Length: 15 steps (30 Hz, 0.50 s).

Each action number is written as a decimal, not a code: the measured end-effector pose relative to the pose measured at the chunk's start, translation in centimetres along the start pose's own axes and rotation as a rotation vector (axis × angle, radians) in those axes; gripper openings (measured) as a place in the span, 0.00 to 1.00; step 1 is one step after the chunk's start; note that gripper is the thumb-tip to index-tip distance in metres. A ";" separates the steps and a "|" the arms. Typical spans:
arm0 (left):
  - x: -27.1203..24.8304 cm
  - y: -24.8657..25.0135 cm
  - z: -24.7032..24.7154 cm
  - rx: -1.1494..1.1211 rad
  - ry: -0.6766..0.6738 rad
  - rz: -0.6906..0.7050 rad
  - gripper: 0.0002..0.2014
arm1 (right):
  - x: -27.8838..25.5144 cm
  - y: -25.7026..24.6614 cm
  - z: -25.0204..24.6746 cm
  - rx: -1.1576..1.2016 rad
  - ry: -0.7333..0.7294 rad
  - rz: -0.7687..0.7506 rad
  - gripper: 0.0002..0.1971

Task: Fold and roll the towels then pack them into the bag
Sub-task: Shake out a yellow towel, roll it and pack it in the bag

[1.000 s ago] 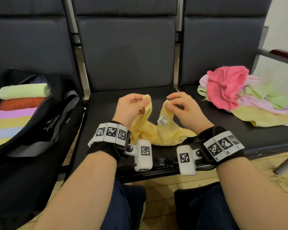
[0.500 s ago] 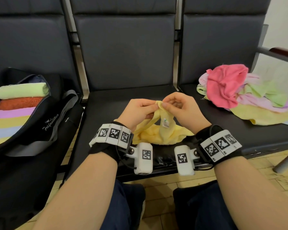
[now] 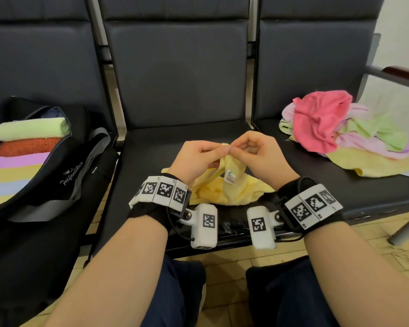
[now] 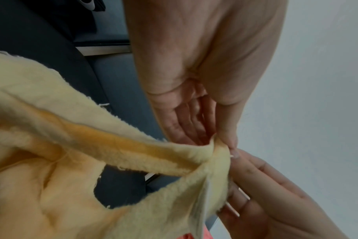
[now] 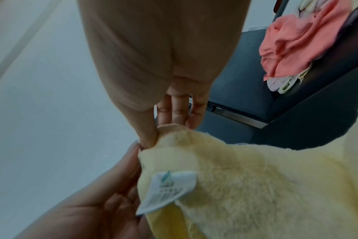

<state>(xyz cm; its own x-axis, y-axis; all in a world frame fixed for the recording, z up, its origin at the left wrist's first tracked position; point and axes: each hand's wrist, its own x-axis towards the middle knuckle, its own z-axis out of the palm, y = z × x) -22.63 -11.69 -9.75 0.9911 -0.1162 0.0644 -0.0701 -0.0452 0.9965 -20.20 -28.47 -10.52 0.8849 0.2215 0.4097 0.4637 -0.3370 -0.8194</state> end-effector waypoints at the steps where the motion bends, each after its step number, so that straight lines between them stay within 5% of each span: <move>1: 0.0 0.1 -0.1 -0.002 -0.009 0.000 0.11 | 0.0 0.0 -0.1 0.021 -0.009 0.007 0.03; 5: -0.4 0.8 -0.9 -0.011 -0.036 -0.017 0.10 | 0.2 0.3 -0.7 0.134 -0.082 0.086 0.07; 10: -0.9 1.3 -3.0 0.034 -0.096 -0.033 0.10 | 0.4 0.1 -0.3 0.113 -0.363 0.154 0.19; 15: -1.1 1.2 -4.5 0.088 -0.088 -0.016 0.09 | 0.9 -1.0 1.2 0.110 -0.490 0.168 0.12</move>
<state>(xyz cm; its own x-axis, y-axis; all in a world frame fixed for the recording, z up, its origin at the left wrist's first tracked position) -23.25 -7.12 -8.36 0.9788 -0.2011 0.0401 -0.0681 -0.1343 0.9886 -19.96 -26.82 -9.84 0.8103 0.5834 0.0550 0.2867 -0.3129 -0.9055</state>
